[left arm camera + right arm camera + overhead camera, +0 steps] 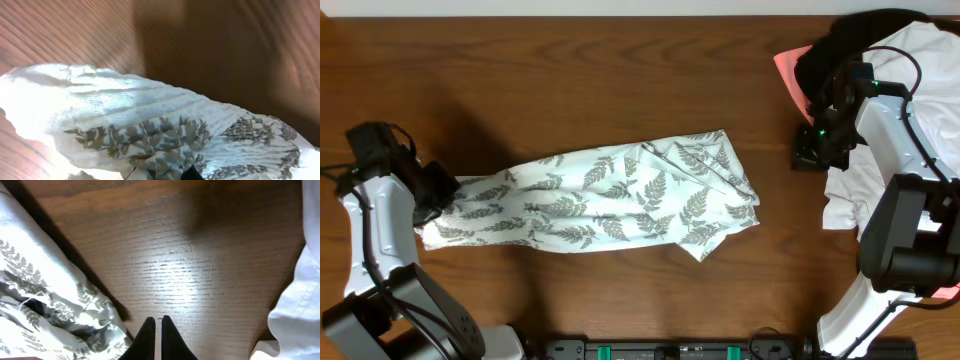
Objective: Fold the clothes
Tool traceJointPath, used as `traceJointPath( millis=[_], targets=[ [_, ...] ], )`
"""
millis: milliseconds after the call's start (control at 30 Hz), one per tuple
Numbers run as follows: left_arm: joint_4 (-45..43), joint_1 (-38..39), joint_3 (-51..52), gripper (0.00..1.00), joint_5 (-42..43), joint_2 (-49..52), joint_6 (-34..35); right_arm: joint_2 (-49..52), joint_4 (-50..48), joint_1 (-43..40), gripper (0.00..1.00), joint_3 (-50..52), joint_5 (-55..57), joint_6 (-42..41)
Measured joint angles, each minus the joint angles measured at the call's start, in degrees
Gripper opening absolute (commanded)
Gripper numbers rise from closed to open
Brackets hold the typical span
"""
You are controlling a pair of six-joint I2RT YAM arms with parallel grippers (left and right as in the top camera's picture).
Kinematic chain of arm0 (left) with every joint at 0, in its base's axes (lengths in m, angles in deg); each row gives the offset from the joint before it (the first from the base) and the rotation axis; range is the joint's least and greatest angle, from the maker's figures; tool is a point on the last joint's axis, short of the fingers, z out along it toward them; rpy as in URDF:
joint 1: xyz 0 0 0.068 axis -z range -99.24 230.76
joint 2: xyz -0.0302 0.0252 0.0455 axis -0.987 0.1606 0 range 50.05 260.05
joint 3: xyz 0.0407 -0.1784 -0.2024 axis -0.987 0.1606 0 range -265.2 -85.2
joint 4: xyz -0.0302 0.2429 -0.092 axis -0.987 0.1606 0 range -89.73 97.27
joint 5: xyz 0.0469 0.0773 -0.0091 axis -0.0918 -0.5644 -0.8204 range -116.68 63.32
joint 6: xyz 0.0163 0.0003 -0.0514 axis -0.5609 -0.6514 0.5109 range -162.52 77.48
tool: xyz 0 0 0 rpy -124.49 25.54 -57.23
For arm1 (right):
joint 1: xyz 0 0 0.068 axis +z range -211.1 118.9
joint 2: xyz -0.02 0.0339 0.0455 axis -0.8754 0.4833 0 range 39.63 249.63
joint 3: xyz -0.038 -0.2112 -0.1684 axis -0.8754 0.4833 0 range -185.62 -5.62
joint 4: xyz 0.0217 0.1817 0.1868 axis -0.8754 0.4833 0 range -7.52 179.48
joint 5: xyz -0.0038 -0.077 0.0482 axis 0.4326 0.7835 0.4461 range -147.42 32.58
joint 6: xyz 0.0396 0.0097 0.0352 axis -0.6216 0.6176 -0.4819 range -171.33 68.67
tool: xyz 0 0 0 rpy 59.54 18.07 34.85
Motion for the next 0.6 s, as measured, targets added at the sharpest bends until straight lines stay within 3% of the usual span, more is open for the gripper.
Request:
traceJointPath(
  millis=[200,600],
  targets=[
    [3.6,3.1,-2.7,0.06,3.7,-0.1,0.1,0.0,0.0,0.0,0.05,0.0,-0.6,0.0],
    [6.1,19.4,-2.8,0.06,18.6,-0.5,1.6,0.0,0.1,0.0,0.04,0.0,-1.5,0.0]
  ],
)
